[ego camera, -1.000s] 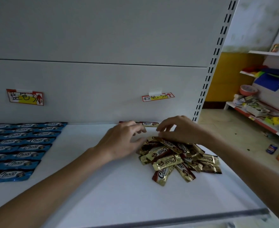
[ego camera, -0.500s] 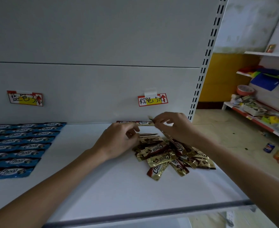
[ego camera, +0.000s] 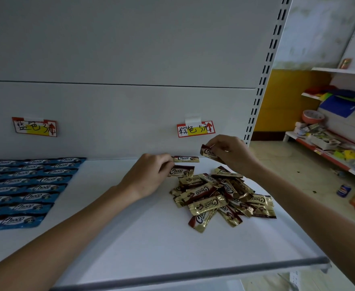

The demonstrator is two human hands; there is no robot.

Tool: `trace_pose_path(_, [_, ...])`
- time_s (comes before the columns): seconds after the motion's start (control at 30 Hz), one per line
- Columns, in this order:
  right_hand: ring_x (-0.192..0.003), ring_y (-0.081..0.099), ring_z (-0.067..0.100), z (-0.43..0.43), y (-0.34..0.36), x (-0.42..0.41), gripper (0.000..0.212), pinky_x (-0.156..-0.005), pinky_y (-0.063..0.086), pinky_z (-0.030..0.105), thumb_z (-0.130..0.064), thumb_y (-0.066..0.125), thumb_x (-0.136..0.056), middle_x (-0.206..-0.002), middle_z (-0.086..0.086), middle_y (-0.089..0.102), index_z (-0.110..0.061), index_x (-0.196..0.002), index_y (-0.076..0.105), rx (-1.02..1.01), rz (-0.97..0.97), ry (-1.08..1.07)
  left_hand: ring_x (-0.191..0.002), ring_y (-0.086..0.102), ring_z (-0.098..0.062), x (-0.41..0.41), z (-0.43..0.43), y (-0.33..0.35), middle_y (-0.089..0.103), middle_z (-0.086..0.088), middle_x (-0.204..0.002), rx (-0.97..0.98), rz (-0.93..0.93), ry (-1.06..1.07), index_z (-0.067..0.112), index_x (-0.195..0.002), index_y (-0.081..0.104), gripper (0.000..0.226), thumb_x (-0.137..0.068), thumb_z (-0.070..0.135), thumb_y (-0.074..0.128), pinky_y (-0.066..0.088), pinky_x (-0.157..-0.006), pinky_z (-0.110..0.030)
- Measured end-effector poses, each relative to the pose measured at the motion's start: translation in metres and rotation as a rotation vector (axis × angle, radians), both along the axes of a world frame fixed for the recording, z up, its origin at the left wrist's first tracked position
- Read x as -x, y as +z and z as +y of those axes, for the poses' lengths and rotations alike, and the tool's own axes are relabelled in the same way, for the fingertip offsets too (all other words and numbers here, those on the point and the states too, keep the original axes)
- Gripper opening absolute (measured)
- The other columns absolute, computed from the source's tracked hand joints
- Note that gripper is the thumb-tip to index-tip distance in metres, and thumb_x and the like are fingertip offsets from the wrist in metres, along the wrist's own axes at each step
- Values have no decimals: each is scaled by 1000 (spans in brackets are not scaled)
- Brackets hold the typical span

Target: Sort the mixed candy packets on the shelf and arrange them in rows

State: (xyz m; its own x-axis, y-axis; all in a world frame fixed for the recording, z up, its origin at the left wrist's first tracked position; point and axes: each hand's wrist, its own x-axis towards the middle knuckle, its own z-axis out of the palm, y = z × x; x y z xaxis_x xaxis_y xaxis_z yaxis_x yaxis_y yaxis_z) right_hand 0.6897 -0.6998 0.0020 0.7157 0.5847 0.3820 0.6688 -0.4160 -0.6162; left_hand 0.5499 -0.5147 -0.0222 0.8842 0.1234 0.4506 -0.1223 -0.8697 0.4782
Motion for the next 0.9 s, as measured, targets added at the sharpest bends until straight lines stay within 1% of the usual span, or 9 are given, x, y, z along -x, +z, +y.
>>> trace_pose_path(0.17, [-81,63,9,-1,-1,-10,19,-73,51,20,-3,59,-88,-85,-3,68,-21,-89,66,23,25,59,-48,43,-6,-11,14,-2,59,0,-65,-1,22,76,7,-93,68,21,-95,21,51,30,-49,-25])
trace_pose_path(0.27, [-84,61,8,1,-5,-15,19,-77,49,19,-2,57,-88,-89,-6,67,-17,-93,69,145,-29,114,-53,42,-6,-10,25,-5,56,3,-71,-33,89,131,13,-103,67,23,-96,22,47,28,-49,-22])
trace_pose_path(0.33, [-88,60,7,0,-10,-18,22,-80,46,16,-3,53,-91,-92,-9,65,-15,-99,70,239,-72,130,-68,51,-11,-7,29,-5,62,0,-84,-95,120,141,17,-112,64,25,-96,22,46,35,-58,-24])
trace_pose_path(0.43, [-84,59,6,-5,-11,-25,28,-72,41,4,2,48,-92,-91,-8,64,-13,-101,70,220,-69,77,-106,52,-19,-1,33,-6,62,1,-114,-241,78,126,18,-118,62,27,-95,23,48,38,-81,-26])
trace_pose_path(0.6, [-78,59,6,-11,-15,-25,15,-64,41,1,-10,62,-87,-90,-6,67,-16,-98,71,261,-123,88,-101,55,-18,0,33,-9,63,1,-106,-262,65,-9,17,-108,67,30,-90,22,44,41,-82,-26])
trace_pose_path(0.7, [-80,60,6,-12,-17,-23,13,-67,43,6,-16,67,-85,-95,-6,68,-20,-95,73,357,-146,126,-103,53,-11,1,32,-11,60,6,-110,-299,100,-28,21,-111,66,27,-92,19,47,39,-80,-21])
trace_pose_path(0.77, [-82,60,9,-10,-15,-27,13,-71,49,19,-18,65,-86,-98,-3,67,-20,-97,73,413,-200,75,-103,53,-11,1,34,-12,61,6,-109,-318,92,-19,21,-112,67,30,-91,23,46,36,-78,-18])
trace_pose_path(0.8, [-81,58,9,-10,-13,-29,14,-70,49,20,-18,64,-87,-100,-2,67,-20,-98,73,442,-226,46,-104,53,-12,1,36,-11,61,5,-109,-323,94,-7,21,-113,66,30,-91,23,46,36,-79,-19])
trace_pose_path(0.9, [-69,49,-3,-6,-11,-35,16,-60,37,8,-18,61,-89,-100,-2,68,-18,-100,73,480,-235,30,-107,51,-13,3,40,-10,59,3,-111,-325,102,29,20,-116,65,28,-92,20,52,36,-84,-21])
